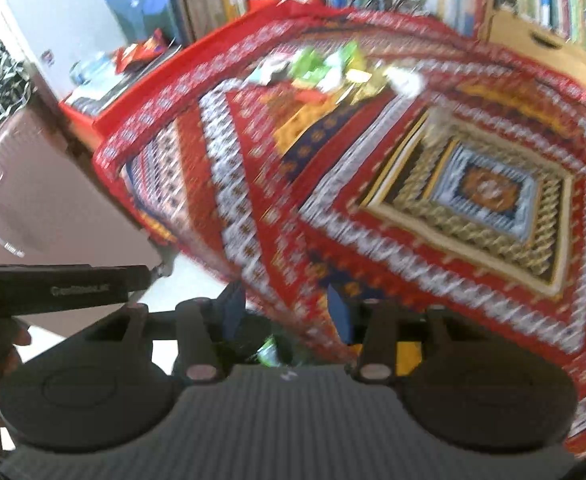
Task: Collect trash
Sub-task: 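Move both tools back over the remaining trash on the cloth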
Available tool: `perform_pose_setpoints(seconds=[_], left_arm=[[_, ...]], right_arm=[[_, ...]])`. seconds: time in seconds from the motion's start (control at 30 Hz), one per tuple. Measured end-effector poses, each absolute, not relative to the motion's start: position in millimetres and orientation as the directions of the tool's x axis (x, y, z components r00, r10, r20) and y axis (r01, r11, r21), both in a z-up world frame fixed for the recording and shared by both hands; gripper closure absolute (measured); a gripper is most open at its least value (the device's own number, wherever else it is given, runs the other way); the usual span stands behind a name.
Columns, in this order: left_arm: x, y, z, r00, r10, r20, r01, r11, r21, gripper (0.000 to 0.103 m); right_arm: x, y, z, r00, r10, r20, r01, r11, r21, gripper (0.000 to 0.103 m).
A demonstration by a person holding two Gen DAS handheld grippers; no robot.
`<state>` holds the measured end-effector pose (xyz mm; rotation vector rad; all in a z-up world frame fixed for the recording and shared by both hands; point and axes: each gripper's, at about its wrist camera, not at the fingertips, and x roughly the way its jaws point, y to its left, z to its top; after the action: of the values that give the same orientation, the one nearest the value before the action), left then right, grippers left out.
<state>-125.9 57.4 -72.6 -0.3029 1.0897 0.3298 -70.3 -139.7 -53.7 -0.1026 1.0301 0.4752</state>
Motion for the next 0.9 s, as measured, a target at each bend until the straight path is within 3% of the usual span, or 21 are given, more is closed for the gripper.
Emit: perform_pose_setpoints(seconds=[0.43,0.7,0.9], left_arm=[[-34,26,-37,0.468,0.096,-0.878,-0.386,0.916,-0.105,0.047],[28,4,-49,0.485,0.036,-0.874,-0.354,0.922,-0.158,0.048],[77,-9,-60,0.5,0.024,-0.866,-0.331,0.929,-0.165,0.043]], right_arm=[[12,-187,-4,0.531,0.275,-0.801,-0.342,0.935,0.094,0.042],[63,-208,-15,0.521,0.258,-0.814,-0.317,0.944,0.097,0.042],[97,-219,-35,0.494,0.268,-0.827,-0.299,0.946,0.127,0.041]])
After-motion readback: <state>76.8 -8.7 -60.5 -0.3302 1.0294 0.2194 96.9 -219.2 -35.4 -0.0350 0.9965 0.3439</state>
